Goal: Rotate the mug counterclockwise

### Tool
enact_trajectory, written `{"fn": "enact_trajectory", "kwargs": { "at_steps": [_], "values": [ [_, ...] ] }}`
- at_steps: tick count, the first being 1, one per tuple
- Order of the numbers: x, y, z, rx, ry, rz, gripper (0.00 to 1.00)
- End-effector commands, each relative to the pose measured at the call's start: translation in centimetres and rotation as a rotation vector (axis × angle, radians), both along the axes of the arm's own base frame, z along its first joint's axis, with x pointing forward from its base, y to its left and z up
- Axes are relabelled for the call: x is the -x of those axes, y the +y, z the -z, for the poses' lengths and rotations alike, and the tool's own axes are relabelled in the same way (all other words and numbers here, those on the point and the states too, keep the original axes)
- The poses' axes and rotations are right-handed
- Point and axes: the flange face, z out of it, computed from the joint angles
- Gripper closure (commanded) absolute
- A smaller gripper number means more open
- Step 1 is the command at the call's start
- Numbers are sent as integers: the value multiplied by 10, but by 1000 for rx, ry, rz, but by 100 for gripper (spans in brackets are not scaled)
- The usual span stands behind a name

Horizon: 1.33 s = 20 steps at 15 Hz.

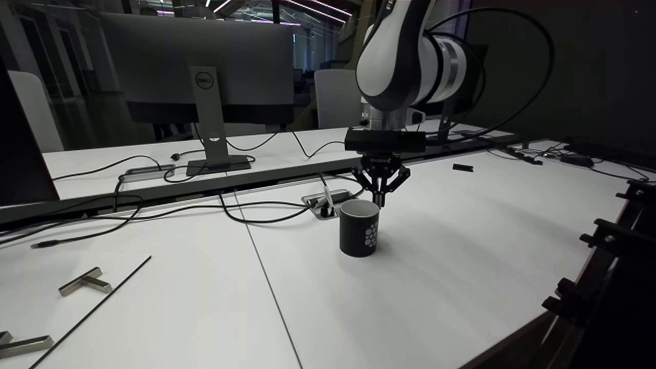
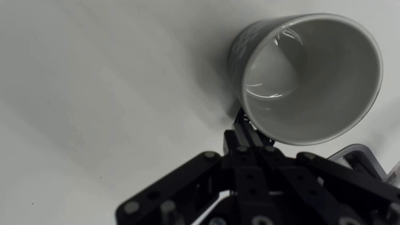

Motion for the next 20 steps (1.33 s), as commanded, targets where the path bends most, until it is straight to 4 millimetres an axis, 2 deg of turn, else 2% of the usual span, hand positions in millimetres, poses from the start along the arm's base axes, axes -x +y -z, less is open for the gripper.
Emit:
{"fn": "enact_trajectory", "kwargs": {
  "at_steps": [1,14,20],
  "values": [
    [-6,0,3,-8,3,-13,100],
    [-27,-4,-4,-21,31,-75,100],
    [-15,-8,-15,-3,1,-50,100]
  ]
}}
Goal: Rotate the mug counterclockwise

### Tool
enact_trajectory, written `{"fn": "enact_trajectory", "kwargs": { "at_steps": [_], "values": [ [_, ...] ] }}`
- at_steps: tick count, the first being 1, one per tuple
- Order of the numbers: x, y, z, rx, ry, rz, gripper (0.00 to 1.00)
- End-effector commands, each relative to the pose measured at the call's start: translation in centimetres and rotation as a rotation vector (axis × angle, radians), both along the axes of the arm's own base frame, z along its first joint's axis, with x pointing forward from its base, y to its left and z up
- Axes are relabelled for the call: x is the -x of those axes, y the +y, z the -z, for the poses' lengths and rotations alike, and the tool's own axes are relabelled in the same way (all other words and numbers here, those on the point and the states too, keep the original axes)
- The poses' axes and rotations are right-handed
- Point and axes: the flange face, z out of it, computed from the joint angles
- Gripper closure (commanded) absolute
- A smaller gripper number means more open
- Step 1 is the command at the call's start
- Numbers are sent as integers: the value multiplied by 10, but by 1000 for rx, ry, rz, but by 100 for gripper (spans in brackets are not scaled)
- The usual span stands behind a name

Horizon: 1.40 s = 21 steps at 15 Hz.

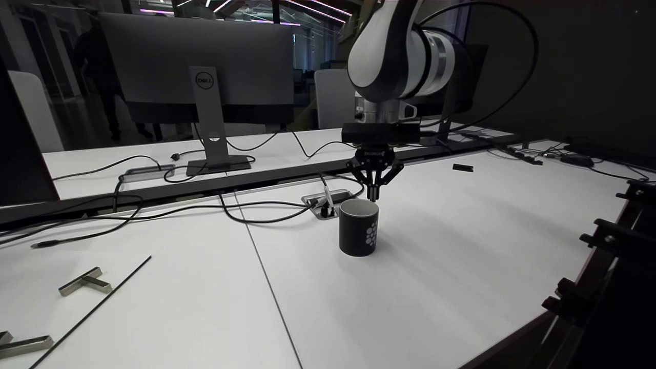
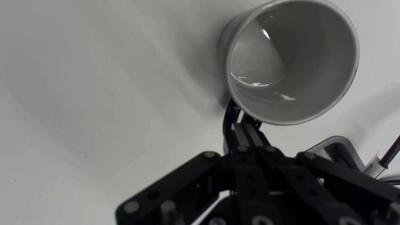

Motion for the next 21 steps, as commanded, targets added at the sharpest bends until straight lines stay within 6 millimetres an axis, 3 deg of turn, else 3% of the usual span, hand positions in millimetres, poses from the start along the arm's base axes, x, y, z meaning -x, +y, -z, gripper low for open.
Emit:
{"fn": "enact_trajectory", "kwargs": {
  "at_steps": [1,4,5,13,21],
  "values": [
    [12,-6,-5,6,-7,22,100],
    [27,-9,-2,13,16,57,100],
    [13,-8,5,10,19,25,99],
    [22,-9,7,13,26,36,100],
    [11,-2,15,-13,38,0,100]
  ]
}}
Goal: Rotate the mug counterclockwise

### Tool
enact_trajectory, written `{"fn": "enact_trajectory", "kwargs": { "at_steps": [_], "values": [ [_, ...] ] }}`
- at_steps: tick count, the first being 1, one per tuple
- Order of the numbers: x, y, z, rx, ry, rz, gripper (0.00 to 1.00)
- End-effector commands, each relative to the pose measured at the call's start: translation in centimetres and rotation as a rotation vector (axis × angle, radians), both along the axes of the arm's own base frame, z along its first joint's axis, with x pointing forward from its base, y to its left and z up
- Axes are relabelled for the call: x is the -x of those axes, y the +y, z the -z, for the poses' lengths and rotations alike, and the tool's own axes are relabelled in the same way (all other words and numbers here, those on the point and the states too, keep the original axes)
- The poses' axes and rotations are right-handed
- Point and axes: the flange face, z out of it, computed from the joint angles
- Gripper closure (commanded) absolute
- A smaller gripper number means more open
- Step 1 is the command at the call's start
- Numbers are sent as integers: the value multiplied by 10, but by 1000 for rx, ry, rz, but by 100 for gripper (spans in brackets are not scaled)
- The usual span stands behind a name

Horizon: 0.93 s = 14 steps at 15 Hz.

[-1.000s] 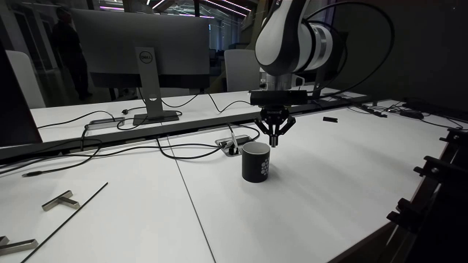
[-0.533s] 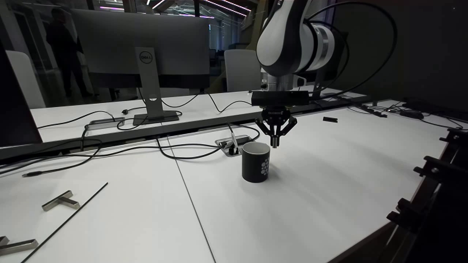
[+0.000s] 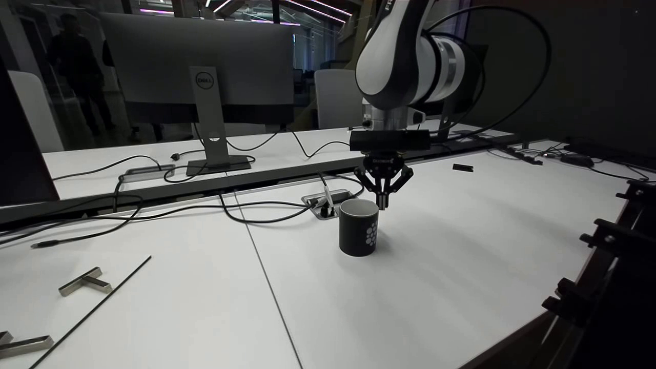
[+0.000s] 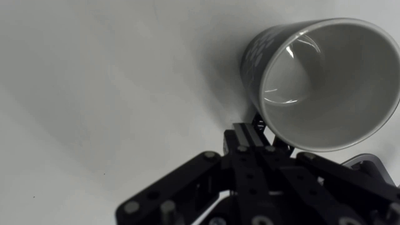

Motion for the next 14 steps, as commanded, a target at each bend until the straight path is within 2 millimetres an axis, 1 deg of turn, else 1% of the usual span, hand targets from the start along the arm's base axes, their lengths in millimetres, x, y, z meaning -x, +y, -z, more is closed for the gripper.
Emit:
{"fn": "enact_trajectory", "kwargs": {
  "at_steps": [1,9,14],
  "values": [
    [-11,2,4,-20,7,-19,100],
    [-25,3,7,-35,0,-44,100],
    [-40,6,8,-46,14,-101,100]
  ]
}}
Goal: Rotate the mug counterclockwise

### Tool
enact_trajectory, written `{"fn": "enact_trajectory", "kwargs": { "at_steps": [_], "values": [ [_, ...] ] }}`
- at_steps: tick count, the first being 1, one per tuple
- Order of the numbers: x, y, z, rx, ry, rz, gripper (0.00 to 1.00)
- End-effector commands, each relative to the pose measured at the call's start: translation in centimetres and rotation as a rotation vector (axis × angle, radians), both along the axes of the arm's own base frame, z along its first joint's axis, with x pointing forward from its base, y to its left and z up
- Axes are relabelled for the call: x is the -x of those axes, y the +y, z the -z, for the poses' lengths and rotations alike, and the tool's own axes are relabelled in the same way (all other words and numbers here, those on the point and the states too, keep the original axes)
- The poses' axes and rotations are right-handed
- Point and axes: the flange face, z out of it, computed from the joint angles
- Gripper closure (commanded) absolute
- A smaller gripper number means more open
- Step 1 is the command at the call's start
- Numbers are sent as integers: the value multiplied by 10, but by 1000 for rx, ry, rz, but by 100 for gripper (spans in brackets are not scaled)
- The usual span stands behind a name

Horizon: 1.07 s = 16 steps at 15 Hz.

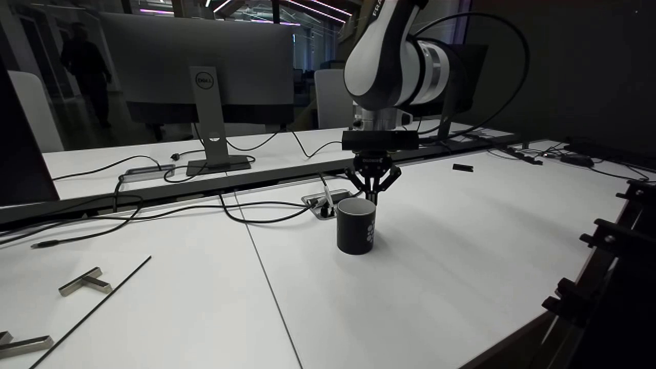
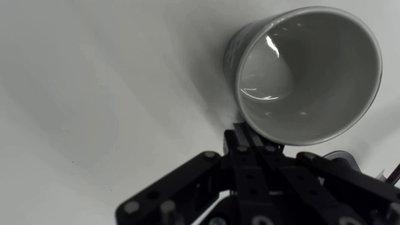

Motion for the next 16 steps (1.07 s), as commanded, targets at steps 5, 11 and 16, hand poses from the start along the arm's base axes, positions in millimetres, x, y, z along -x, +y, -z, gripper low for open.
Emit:
{"fn": "enact_trajectory", "kwargs": {
  "at_steps": [5,11,16],
  "values": [
    [-33,12,5,-18,71,-112,100],
    [-51,23,6,-13,119,-169,100],
    [-61,30,8,-4,119,-183,100]
  ]
}}
